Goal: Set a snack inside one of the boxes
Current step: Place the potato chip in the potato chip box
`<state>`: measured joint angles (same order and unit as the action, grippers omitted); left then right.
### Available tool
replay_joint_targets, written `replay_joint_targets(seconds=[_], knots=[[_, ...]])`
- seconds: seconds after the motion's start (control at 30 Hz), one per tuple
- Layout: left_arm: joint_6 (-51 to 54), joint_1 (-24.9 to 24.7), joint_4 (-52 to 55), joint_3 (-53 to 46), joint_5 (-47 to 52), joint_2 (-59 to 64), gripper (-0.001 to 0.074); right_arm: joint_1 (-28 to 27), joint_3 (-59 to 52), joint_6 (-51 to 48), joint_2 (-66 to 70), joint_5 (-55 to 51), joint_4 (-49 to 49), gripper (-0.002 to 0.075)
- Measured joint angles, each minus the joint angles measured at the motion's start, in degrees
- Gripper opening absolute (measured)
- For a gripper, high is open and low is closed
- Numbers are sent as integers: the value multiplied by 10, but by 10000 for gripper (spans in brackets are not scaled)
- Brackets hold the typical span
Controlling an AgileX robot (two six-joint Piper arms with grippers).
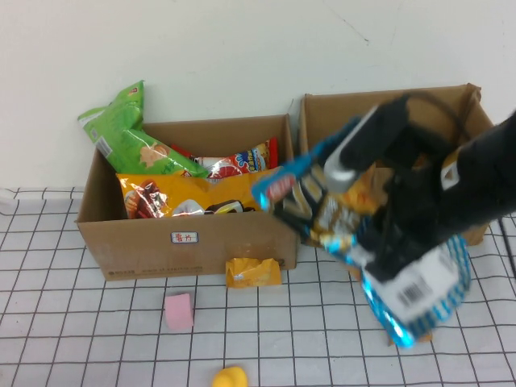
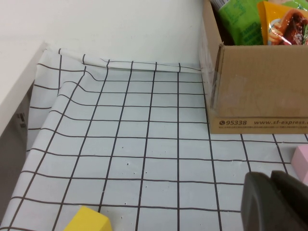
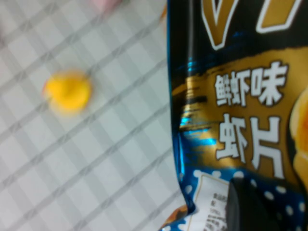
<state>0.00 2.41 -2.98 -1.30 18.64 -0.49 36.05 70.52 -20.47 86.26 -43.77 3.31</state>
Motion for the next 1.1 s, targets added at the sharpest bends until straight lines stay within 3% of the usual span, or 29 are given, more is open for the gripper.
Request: replay_joint_targets(seconds=[0.23, 0.4, 0.53, 0.8, 1.1], knots=[[0, 0, 0, 0, 0, 0, -1, 0, 0, -4, 5, 217, -4, 168], [0, 0, 0, 0, 0, 0, -1, 0, 0, -2, 64, 425, 7, 168], [0, 0, 0, 0, 0, 0, -1, 0, 41, 14, 135, 512, 16, 168], [0, 0, 0, 0, 0, 0, -1, 0, 242, 53, 301, 540, 20, 168], [0, 0, 0, 0, 0, 0, -1, 0, 478, 61, 471, 438, 45, 167]])
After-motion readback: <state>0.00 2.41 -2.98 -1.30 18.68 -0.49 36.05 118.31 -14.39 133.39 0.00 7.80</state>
